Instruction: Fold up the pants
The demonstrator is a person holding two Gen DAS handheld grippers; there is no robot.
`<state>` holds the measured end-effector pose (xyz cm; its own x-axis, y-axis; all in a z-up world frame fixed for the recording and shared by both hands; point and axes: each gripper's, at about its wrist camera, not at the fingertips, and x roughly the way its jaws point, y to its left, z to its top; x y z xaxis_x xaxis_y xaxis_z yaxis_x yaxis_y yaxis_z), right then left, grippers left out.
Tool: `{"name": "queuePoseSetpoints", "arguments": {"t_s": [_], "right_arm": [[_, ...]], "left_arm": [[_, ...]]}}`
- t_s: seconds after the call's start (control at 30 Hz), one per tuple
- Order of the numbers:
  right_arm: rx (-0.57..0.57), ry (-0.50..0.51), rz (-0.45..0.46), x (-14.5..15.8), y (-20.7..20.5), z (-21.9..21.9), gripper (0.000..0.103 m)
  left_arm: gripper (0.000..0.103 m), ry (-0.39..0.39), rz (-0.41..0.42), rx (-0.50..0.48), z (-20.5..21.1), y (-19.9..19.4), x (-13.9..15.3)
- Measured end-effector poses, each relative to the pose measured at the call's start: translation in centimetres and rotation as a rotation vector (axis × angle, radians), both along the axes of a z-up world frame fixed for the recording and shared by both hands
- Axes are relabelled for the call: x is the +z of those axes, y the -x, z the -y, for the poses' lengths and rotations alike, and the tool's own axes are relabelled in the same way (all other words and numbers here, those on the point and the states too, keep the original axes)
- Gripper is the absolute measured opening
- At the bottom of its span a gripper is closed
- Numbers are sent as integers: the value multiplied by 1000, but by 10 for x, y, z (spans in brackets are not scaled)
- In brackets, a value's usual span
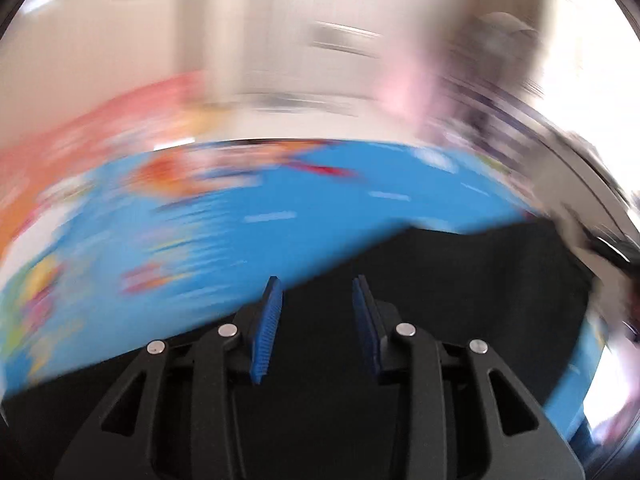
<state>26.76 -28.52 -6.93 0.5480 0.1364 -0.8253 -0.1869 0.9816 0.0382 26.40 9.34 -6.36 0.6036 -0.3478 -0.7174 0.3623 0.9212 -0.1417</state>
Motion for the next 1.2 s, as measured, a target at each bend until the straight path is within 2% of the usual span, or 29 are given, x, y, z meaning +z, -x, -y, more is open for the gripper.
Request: {"name": "queuePoseSetpoints", "arguments": {"t_s": [0.03,0.07,0.1,0.13,0.2,0.23,0.27,0.3,0.33,0.4,0.47,0.5,0.57,0.63,0.67,0.7,0.73,0.77,0.8,0.87,0.93,1.0,1.1,1.13,1.17,1.2], "right_arm": [[-51,38,-40,-15,-7,5,35],[-94,46,-66,-26,-7,14,35],[-102,16,-67,-31,-4,22,35],[-92,8,-54,-31,2,25,35],[-67,37,-31,-33,10,26,35],[-58,45,-20,-35,13,26,35],[-50,44,-10,-37,16,27,35],[-47,44,2,-40,17,27,35],[-45,54,13,-41,17,26,35],[-44,88,29,-42,19,20,35],[-52,104,42,-42,22,16,35],[-57,99,47,-42,24,17,35],[-63,78,54,-42,25,20,35],[-60,71,57,-42,28,21,35],[-61,69,55,-42,27,21,35],[-63,67,53,-41,27,21,35],[-68,66,53,-41,27,21,35],[-72,68,55,-41,27,20,35],[-75,73,57,-41,27,19,35],[-86,88,63,-42,27,16,35],[-93,98,71,-43,28,14,35],[-97,103,75,-43,30,13,35],[-98,100,77,-43,31,13,35],[-96,98,79,-43,32,14,35],[-94,97,80,-43,32,14,35],[-93,97,80,-43,32,14,35]], "left_arm": [[36,-4,-7,-65,28,-3,-5],[30,-23,-24,-143,63,-10,-12],[20,-42,-45,-195,90,-14,-22],[16,-47,-71,-249,114,-22,-32],[8,-70,-124,-335,144,-41,-54],[6,-142,-134,-339,152,-56,-67],[2,-139,-108,-346,154,-63,-67],[2,-119,-122,-335,149,-74,-65],[2,-123,-100,-285,142,-86,-59],[0,-190,-44,-209,141,-96,-49],[2,-126,-48,-257,149,-91,-37],[11,-106,-53,-300,157,-87,-36],[20,-126,-62,-378,184,-75,-45],[20,-219,-52,-341,197,-79,-64],[20,-226,-36,-263,193,-88,-65],[43,-212,-25,-153,184,-97,-59],[44,-214,7,-85,181,-97,-51],[45,-162,79,-39,173,-89,-35],[52,-97,105,-43,168,-81,-23],[66,-9,100,-87,167,-55,-7],[71,-2,124,-132,174,-27,-3],[72,-56,88,-127,188,1,-13],[71,-58,4,-32,183,35,-31],[68,-51,-18,6,179,43,-38],[56,-53,-36,58,175,53,-47],[52,-69,-45,84,173,60,-55]]}}
